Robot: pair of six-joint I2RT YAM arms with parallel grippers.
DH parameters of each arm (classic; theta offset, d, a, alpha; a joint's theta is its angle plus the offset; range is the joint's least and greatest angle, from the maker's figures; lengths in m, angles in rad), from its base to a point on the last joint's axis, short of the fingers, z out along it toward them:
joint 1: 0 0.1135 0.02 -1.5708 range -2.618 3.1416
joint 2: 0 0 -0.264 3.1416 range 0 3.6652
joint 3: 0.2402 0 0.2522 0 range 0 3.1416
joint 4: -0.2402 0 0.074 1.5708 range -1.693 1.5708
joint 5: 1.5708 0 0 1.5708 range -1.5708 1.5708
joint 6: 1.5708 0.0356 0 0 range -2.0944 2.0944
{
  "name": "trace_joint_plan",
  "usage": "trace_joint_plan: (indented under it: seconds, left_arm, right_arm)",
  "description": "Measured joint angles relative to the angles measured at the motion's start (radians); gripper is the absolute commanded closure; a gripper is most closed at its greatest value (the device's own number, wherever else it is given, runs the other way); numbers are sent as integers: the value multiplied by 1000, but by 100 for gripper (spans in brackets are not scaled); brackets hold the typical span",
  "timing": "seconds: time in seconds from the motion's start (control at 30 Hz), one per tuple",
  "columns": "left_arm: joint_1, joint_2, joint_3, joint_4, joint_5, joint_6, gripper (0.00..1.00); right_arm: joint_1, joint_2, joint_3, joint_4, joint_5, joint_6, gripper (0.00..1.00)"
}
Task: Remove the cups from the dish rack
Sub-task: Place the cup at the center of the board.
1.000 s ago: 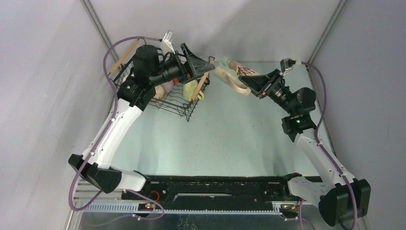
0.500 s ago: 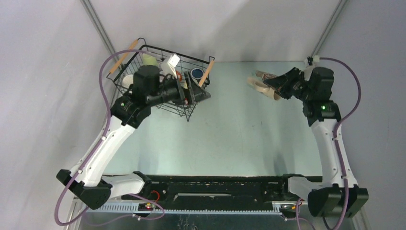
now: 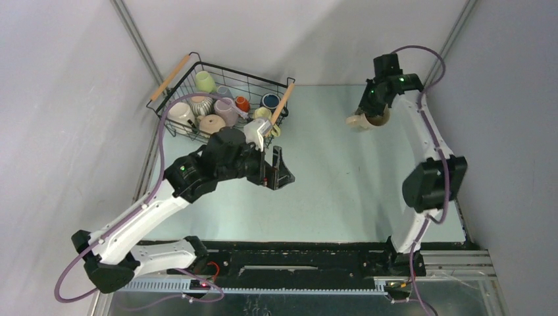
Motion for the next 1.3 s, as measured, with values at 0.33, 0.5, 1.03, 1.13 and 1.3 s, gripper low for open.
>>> trace_joint_plan:
  seconds: [0.33, 0.5, 1.03, 1.13, 1.3]
  left_arm:
    - [-35, -83, -62, -19, -35, 9, 0]
    - [-37, -89, -66, -34, -42, 15, 0]
    - [-41, -130, -75, -64, -49, 15, 0]
    - [-41, -130, -75, -66, -50, 15, 0]
    - [-41, -128, -75, -66, -55, 14, 0]
  right_arm:
    - [-33, 325, 208, -138, 101, -82, 100]
    - [-45, 421, 343, -177, 116, -100, 100]
    - [-37, 565, 435, -211, 140, -115, 93]
    - [-33, 567, 435, -213, 147, -116, 83]
    - [-29, 568, 435, -214, 152, -117, 65]
